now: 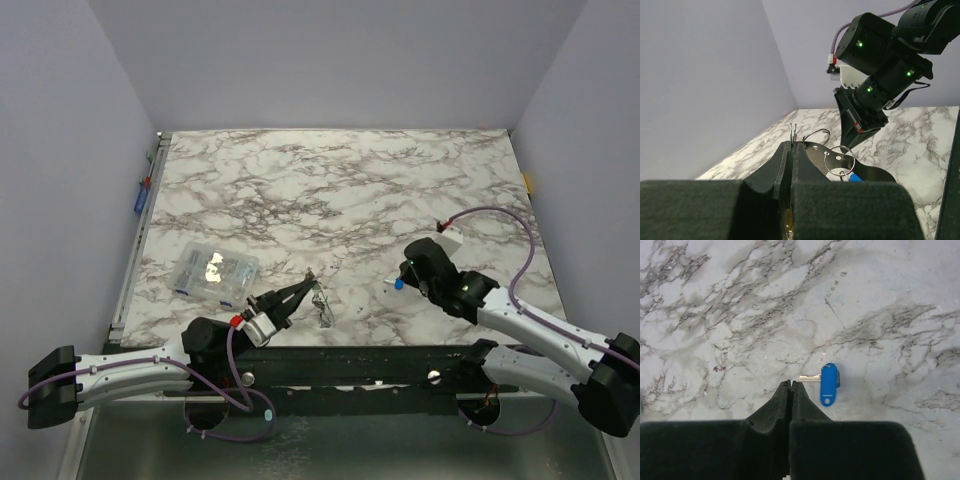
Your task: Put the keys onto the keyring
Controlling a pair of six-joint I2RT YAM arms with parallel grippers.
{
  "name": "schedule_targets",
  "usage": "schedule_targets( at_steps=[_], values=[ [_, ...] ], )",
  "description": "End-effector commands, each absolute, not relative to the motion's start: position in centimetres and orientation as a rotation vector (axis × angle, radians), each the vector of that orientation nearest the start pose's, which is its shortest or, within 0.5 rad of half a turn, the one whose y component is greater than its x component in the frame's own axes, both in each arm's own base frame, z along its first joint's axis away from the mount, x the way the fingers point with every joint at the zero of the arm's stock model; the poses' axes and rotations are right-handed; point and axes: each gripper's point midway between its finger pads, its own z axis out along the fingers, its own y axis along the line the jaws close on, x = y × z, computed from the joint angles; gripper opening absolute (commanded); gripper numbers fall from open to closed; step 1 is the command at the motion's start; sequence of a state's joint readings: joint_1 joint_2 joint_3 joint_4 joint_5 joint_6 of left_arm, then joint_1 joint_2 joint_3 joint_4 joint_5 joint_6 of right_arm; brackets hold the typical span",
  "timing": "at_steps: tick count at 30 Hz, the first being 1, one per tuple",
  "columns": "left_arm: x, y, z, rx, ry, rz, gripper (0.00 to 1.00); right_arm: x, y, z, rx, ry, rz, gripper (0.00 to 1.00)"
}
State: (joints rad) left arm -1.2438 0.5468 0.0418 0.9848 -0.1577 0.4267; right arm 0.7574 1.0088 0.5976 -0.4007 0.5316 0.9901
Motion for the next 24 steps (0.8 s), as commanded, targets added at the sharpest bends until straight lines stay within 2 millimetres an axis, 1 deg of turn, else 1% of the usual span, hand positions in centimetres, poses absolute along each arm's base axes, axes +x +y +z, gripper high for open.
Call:
schedule_targets(
  at_steps=[1,3,5,7,8,10,11,12,14,16,18,21,24],
  values=[
    [12.7,-24.3,26.9,0.714,0.833,-0.660,0.00,25.3,15.6,13.9,0.301,2.133,0.331,0.01],
    [12.7,-24.3,27.1,0.713,0.831,-0.662,0.00,25.6,15.6,15.6,0.247,2.093,0.338,0.01],
    [12.7,-24.4,27.1,0.714,0.831,-0.660,0.00,25.7,15.4,16.7,0.220,2.065,0.333,0.01],
    [12.7,-24.3,27.1,0.713,0.830,-0.659,0.00,25.5,15.3,16.5,0.207,2.085,0.315,0.01],
    [12.7,-24.3,27.1,0.712,0.830,-0.660,0.00,25.3,15.2,15.9,0.186,2.115,0.294,0.04],
    [12.7,-24.3,27.2,0.710,0.828,-0.660,0.00,24.8,15.3,14.1,0.133,2.206,0.234,0.34],
    [12.7,-24.2,27.1,0.710,0.830,-0.661,0.00,24.5,15.4,12.9,0.088,2.264,0.197,0.44],
    [12.7,-24.2,27.1,0.710,0.830,-0.662,0.00,24.3,15.6,11.7,0.039,2.325,0.164,0.52],
    [12.7,-24.3,27.1,0.709,0.831,-0.664,0.00,24.1,15.5,9.9,-0.007,2.424,0.119,0.62],
    [12.7,-24.3,27.2,0.709,0.829,-0.666,0.00,24.2,16.1,8.5,-0.069,2.495,0.152,0.71],
    [12.6,-24.4,27.2,0.710,0.829,-0.669,0.00,24.5,16.1,7.7,-0.104,2.533,0.165,0.73],
    [12.6,-24.3,27.3,0.708,0.829,-0.674,0.00,24.6,16.5,6.6,-0.167,2.569,0.190,0.71],
    [12.6,-24.3,27.3,0.707,0.832,-0.678,0.00,23.9,16.6,4.4,-0.204,2.648,0.209,0.67]
  ],
)
